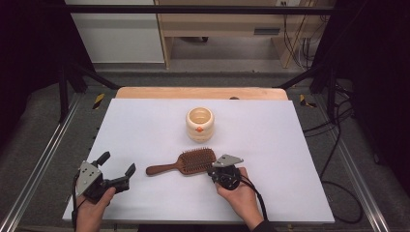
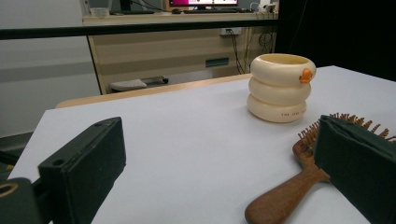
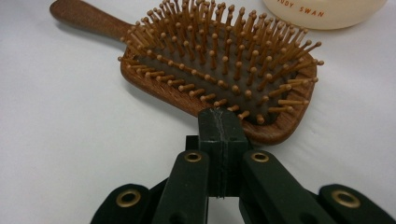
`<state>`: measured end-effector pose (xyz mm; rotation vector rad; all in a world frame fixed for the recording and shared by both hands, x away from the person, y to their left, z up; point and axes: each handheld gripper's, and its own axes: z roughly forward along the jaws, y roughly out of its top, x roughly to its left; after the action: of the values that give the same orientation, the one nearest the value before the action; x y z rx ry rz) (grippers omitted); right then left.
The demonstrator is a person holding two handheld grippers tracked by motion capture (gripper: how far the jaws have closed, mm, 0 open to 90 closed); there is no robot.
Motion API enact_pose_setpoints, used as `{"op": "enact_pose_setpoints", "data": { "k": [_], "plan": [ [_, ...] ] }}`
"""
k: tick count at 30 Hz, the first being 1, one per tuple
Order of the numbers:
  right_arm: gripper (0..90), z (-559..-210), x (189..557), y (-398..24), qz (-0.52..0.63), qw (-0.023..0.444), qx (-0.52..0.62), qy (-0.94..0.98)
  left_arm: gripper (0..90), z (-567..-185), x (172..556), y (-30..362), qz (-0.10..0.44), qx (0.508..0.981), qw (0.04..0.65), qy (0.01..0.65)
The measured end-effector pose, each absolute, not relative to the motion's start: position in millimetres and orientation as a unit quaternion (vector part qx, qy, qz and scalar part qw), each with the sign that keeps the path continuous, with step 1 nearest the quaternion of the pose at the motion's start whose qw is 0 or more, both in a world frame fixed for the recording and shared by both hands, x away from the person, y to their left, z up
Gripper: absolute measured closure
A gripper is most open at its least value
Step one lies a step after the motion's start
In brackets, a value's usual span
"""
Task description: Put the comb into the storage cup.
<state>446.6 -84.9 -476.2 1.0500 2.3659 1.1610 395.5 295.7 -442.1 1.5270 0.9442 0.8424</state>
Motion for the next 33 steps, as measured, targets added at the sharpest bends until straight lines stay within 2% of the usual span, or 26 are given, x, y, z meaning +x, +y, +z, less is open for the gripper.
{"op": "enact_pose_setpoints", "data": {
  "k": [33],
  "plan": [
    [90.0, -481.1, 471.3, -82.8, 0.398, 0.156, 0.382, 0.82, 2.8, -442.8, 395.7, 294.7, 0.351, 0.649, 0.545, 0.398]
  ]
}}
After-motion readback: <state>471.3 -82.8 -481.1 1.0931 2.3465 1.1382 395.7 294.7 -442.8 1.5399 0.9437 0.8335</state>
